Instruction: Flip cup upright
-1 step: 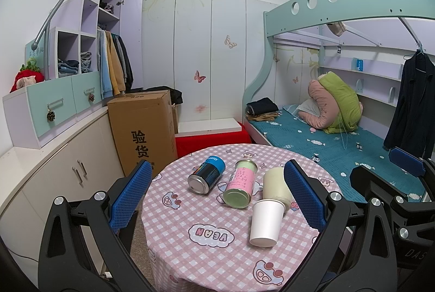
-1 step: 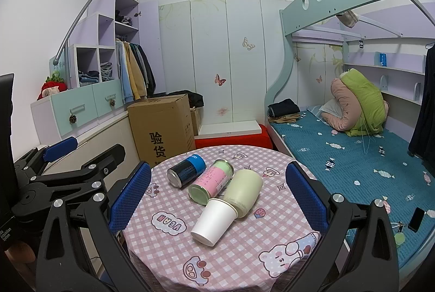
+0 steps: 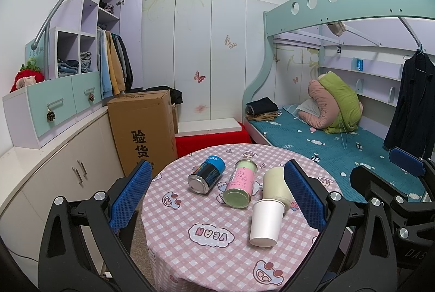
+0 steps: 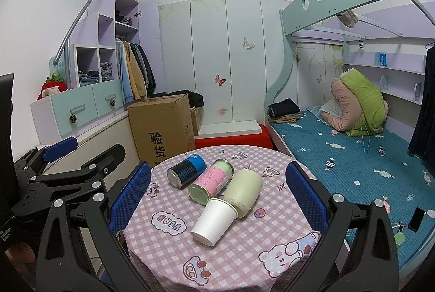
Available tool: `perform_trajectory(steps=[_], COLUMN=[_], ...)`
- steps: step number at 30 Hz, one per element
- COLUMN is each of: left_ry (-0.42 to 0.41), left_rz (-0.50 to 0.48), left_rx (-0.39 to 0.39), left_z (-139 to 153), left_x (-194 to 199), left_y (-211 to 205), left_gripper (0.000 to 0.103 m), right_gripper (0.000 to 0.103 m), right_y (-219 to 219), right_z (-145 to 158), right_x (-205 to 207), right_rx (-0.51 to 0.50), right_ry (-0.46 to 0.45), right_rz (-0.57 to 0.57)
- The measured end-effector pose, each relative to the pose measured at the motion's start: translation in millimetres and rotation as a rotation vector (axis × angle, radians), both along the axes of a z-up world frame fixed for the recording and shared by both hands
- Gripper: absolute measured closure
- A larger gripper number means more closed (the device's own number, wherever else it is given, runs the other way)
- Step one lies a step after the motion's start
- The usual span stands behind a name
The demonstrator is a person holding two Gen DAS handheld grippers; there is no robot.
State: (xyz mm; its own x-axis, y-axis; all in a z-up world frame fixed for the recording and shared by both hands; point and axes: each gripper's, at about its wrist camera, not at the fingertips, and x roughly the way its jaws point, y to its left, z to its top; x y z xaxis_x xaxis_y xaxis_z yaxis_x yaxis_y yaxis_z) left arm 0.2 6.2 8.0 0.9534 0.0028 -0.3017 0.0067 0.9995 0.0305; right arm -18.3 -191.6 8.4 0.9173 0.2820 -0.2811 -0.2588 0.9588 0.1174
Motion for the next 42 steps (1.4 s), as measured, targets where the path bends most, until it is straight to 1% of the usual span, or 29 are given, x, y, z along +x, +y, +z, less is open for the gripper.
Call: perform_trajectory(steps=[23, 26, 37, 41, 42], left_ry=[-0.001, 0.0, 0.001, 0.013, 0.024], left_rz=[0.0, 0.001, 0.001, -0.004, -0.005], left_rx=[0.001, 0.001, 0.001, -0.004, -0.006], left_z=[0, 0, 0, -5, -19], left_x=[0, 1, 1, 4, 11], left_y=[1, 2, 5, 3, 6], left_gripper=[0.005, 0.005, 0.005, 0.005, 0.005], right_gripper=[0.007, 0.007, 0.007, 0.007, 0.007], right_y=[4, 1, -3, -4, -5], right_z=[-3, -12, -16, -19, -19], right_x=[-1, 6, 12, 13, 15], right_rx=[0.002, 0.004, 0.009, 0.007, 0.006], right_ry=[0.005, 0.009, 0.018, 0.019, 0.022], right_rz=[0.001, 0.004, 0.006, 0.006, 0.006])
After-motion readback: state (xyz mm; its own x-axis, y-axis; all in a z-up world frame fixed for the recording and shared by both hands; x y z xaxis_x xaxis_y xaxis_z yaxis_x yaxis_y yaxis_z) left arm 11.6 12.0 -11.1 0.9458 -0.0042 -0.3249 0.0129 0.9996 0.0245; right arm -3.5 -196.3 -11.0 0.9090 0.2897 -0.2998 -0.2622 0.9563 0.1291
